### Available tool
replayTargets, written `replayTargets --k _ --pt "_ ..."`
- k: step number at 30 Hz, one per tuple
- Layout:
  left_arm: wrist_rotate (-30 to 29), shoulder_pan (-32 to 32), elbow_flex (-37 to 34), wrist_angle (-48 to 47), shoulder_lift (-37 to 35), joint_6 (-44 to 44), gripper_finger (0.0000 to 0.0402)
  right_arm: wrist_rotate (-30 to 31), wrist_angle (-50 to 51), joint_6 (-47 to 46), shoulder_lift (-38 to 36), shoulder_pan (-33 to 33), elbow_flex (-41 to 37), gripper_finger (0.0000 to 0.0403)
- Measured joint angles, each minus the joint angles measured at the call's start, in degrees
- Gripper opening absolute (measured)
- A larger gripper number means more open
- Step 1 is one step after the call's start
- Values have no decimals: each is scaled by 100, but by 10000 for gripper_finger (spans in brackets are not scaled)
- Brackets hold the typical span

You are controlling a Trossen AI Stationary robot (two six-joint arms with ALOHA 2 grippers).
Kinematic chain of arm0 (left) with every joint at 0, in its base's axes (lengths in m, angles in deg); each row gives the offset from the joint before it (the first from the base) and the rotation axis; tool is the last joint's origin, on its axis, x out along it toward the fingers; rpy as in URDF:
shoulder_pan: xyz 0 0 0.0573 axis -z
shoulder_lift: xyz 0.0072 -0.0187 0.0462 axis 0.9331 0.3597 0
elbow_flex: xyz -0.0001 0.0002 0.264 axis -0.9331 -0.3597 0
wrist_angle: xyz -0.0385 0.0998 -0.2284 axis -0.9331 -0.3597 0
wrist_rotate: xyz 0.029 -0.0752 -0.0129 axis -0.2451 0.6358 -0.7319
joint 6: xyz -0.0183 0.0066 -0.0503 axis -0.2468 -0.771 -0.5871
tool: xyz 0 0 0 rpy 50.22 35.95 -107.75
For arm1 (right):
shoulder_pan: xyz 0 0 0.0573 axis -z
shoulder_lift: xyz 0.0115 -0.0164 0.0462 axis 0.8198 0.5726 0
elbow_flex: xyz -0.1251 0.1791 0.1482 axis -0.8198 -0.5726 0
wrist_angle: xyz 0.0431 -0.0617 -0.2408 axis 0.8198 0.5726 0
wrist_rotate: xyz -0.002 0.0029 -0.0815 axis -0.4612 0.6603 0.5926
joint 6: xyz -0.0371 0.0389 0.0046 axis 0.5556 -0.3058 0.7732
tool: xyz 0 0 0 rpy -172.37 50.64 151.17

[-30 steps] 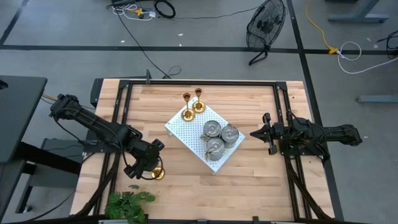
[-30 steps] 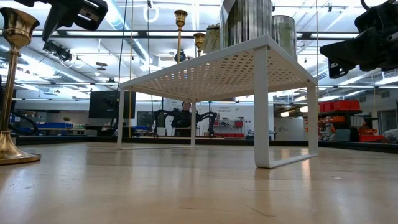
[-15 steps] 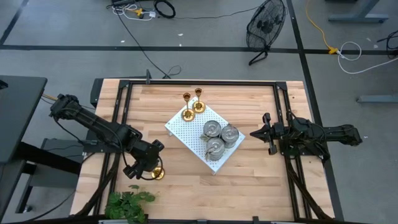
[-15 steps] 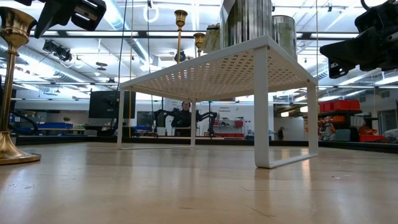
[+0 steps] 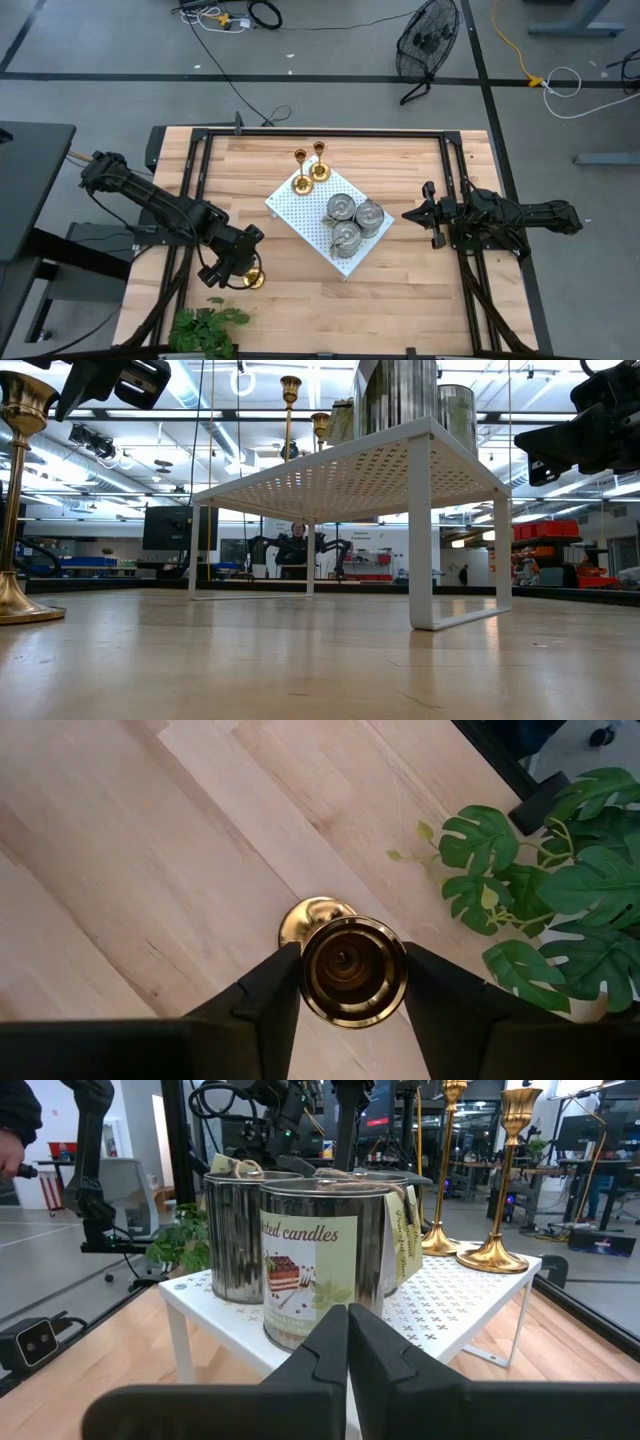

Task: Pick & Place candle stick holders
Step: Put the gold candle holder on the shelf align with the other gold metal candle holder

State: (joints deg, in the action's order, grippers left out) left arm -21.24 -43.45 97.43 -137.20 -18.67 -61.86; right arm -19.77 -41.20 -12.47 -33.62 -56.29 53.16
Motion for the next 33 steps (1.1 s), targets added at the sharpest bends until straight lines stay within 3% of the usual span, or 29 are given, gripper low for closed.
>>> replayTargets --k 25,33 --pt "1 -2 18 -106 -13 -2 172 2 0 -2 0 0 0 16" --pt "-31 -17 350 -322 -13 0 172 2 0 -2 0 1 0 16"
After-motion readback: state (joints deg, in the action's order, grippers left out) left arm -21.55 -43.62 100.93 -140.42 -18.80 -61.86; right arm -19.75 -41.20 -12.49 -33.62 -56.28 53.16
